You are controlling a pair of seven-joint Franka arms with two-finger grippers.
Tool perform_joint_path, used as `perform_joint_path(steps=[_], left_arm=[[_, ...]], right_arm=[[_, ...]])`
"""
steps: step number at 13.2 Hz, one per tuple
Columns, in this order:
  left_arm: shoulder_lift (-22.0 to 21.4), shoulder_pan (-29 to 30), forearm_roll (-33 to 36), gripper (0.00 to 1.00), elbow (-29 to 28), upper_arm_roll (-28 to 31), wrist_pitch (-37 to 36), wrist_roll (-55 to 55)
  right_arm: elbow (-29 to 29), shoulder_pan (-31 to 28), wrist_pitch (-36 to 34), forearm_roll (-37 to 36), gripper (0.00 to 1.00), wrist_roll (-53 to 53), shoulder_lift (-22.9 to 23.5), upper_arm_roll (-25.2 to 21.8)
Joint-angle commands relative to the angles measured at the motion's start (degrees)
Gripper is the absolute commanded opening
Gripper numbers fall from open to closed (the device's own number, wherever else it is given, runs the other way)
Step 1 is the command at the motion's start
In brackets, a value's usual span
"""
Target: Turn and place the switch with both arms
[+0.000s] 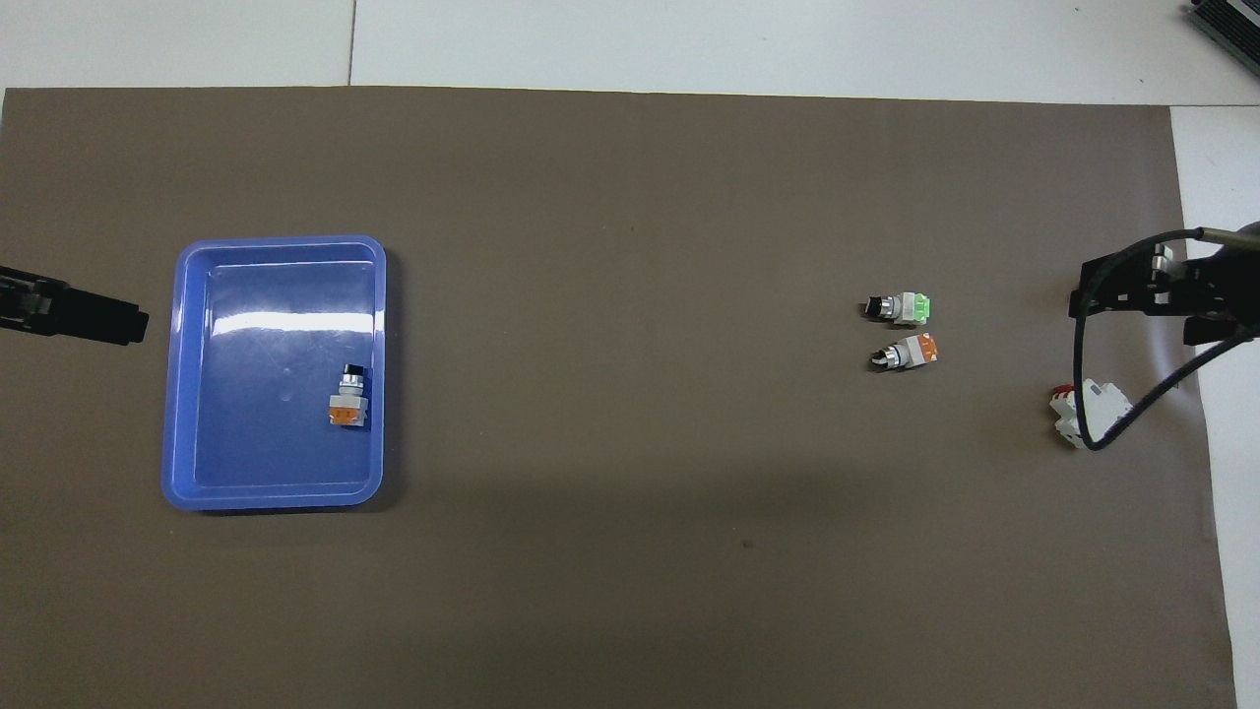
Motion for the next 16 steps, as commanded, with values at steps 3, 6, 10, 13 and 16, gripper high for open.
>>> perform_joint_path(steps=[3, 6, 10, 13, 16], left_arm=[[-0.4, -0.43, -0.56, 1.0, 0.47, 1.86, -2.68, -0.38], [-0.66, 0.19, -0.48, 1.0, 0.47, 1.33, -2.77, -0.56], [-0.67, 0.36, -0.56, 1.0, -0.14, 1.86, -2.15, -0.64], [-1.1, 0.28, -0.74, 1.0, -0.85, 1.94, -4.26, -3.88], [-1.72, 1.15, -0.74, 1.0, -2.07, 2.12, -4.7, -3.55]], right_arm=[[-0.38, -0.79, 0.88, 1.0, 1.0, -1.33, -0.19, 0.36], [-0.38, -0.7, 0.88, 1.0, 1.0, -1.15, -0.19, 0.36], [-0.99, -0.7, 0.96, 1.0, 1.0, -1.15, -0.45, 0.36], [-1.08, -0.7, 0.88, 1.09, 1.0, -1.24, -0.54, 0.36], [-1.17, -0.61, 0.96, 1.09, 1.0, -1.15, -0.54, 0.36]])
